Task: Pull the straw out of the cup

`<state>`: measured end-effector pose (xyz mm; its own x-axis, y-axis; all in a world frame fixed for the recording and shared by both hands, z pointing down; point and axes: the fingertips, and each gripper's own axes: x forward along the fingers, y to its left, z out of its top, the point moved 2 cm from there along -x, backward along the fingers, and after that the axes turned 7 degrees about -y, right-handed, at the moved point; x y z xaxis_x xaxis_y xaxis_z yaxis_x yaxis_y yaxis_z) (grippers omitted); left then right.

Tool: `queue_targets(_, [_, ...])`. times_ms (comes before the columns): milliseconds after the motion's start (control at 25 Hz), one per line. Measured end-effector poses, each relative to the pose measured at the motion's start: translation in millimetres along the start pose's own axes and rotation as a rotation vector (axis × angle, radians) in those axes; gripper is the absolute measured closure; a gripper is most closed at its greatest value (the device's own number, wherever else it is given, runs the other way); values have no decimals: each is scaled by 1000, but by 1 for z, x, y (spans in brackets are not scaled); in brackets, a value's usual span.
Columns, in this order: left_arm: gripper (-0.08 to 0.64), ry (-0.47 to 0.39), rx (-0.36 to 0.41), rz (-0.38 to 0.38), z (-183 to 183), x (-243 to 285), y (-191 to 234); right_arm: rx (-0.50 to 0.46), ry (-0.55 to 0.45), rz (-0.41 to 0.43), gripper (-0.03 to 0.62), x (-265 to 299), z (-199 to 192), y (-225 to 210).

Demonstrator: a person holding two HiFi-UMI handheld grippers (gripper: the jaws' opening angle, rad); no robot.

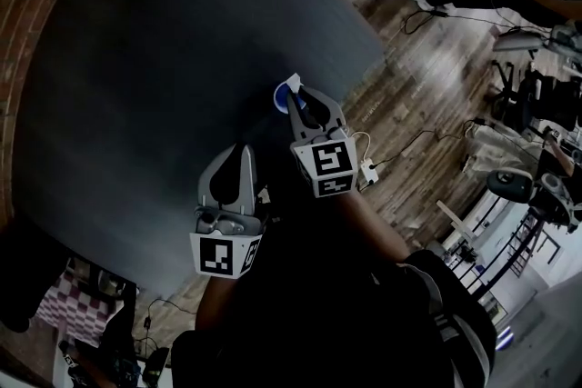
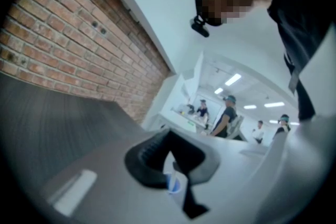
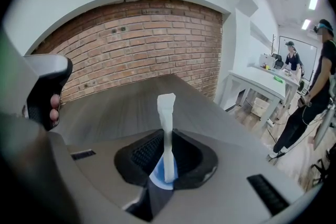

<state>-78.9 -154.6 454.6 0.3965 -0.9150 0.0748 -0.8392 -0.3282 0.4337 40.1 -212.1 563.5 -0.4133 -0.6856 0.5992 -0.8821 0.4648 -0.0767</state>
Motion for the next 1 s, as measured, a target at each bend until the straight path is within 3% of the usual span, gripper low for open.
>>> queue_targets(320, [555, -33, 19, -52, 17, -26, -15, 1, -90, -57, 549, -40, 23, 8])
queue_targets(640, [555, -96, 51, -124, 48, -79, -33, 7, -237, -134, 549, -116, 54, 39])
queue_targets(1000, [555, -110, 87, -270, 66, -138, -65, 72, -382, -216, 549, -204, 54, 80])
